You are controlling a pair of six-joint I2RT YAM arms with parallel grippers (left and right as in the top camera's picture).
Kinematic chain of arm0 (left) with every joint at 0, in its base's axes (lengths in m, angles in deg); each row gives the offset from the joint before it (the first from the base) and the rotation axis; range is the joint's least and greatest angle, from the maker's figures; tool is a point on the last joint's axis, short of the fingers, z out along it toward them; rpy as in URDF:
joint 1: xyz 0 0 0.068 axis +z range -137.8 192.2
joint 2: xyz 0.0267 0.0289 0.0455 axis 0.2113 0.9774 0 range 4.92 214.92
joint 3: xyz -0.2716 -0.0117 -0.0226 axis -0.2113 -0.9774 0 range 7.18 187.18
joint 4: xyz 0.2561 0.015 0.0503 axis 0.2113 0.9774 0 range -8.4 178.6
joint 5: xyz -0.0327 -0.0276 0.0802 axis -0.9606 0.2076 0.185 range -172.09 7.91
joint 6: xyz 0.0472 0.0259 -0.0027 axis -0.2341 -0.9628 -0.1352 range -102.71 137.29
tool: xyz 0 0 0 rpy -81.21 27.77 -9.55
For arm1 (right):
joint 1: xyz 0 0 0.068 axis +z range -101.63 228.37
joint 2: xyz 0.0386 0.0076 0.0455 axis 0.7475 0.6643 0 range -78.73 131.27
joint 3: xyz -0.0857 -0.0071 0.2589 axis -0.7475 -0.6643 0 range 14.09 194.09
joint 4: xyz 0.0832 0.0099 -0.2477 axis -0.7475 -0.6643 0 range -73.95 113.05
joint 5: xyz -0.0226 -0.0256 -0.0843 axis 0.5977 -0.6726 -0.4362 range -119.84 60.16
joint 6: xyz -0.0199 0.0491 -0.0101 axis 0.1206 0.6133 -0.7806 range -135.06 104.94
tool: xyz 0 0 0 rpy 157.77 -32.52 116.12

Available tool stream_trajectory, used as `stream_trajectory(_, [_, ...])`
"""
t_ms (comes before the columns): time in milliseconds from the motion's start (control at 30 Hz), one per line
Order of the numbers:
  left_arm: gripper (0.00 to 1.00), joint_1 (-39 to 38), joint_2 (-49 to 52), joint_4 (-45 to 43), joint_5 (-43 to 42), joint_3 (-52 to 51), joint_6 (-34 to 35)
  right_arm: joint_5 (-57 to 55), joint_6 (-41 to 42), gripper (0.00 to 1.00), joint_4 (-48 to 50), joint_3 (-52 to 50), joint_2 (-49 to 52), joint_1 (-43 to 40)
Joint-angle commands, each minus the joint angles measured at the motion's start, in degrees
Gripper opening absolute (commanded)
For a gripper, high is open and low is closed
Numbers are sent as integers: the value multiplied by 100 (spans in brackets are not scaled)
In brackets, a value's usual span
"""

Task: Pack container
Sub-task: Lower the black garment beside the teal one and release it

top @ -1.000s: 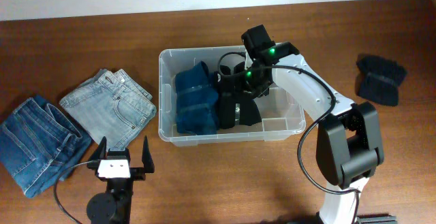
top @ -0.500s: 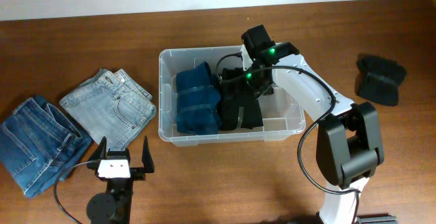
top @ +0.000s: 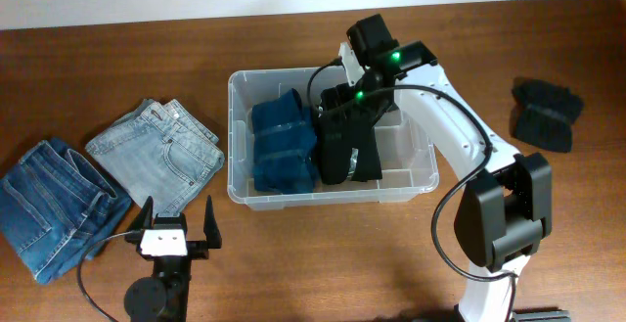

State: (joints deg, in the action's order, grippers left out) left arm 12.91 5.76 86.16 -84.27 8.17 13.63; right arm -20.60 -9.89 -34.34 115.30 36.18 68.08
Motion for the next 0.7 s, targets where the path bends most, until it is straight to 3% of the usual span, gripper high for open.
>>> stream_trajectory(0, [99,17,-44,-4,-2,-46,-52,-466,-177,98,-170,140,-87,17])
stream_trajectory(100, [99,17,-44,-4,-2,-46,-52,-588,-175,99,-317,114,-85,15])
stream_trajectory(133, [99,17,-44,-4,-2,-46,-52,-588,-173,93,-343,109,-85,15])
stream_trajectory(200, [99,17,-44,-4,-2,-46,-52,-540,-170,68,-391,107,-85,22])
stream_trajectory(233, [99,17,-44,-4,-2,-46,-52,-474,-157,44,-398,107,-85,22])
stream_trajectory(267, [99,17,-44,-4,-2,-46,-52,-452,-111,27,-398,98,-85,22])
stream_trajectory(333, [99,17,-44,-4,-2,-46,-52,-455,44,9,-387,59,-85,22])
stream_trajectory(667, [99,17,-44,-2,0,-46,-52,-476,133,8,249,-658,11,22])
